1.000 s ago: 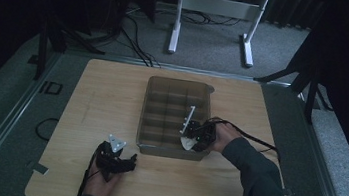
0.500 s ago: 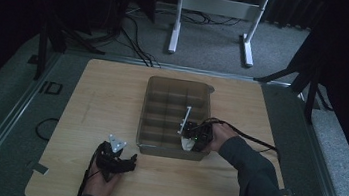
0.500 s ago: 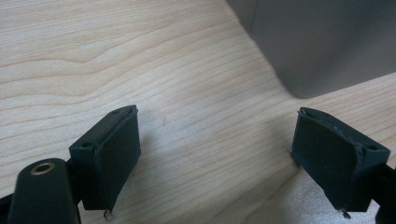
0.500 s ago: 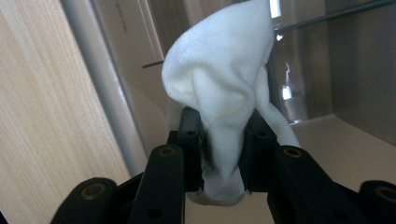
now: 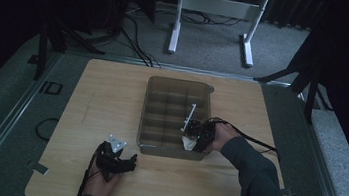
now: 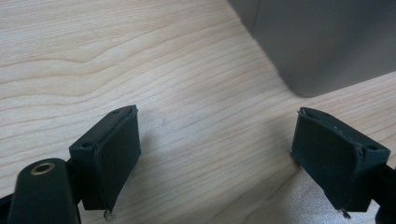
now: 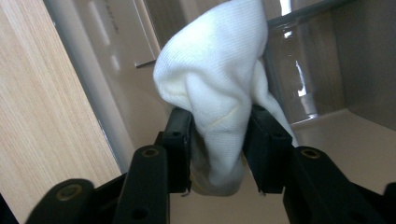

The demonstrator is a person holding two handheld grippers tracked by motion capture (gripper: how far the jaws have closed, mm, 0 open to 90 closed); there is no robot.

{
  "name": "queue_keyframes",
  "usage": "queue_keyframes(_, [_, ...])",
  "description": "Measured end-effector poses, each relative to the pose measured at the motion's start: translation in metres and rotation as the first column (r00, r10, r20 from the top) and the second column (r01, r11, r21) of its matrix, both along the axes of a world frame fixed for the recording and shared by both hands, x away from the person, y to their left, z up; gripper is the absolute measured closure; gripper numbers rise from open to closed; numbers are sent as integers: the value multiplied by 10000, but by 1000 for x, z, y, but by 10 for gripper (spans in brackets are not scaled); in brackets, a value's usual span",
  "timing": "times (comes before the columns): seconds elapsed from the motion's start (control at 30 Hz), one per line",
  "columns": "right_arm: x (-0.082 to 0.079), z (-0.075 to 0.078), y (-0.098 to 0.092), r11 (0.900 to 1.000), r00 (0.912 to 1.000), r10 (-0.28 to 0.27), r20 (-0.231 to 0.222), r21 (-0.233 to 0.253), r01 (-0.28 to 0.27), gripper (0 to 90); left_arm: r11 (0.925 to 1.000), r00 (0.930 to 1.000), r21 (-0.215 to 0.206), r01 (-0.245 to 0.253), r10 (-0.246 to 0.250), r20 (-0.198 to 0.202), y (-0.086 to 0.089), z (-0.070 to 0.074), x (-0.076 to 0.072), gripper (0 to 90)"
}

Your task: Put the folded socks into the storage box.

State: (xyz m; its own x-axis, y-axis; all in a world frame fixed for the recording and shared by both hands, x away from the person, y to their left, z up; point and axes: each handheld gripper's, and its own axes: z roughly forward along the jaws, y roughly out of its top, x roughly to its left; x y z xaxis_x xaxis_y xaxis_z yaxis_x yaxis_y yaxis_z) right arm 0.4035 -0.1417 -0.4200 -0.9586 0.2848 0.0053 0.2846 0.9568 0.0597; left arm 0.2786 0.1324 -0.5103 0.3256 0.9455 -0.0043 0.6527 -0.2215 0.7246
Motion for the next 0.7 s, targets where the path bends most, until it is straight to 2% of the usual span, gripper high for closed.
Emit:
queue_keyframes(0.4, [4,17,-9,9987,9994,-334,73,400,331,481,10000,10000,2,2,-2,-2,0,0,0,156])
queue_keyframes(0.7, [1,31,-14,9979,9996,-183,193,630,171,422,10000,10000,-1,-4,4,0,0,0,0,156])
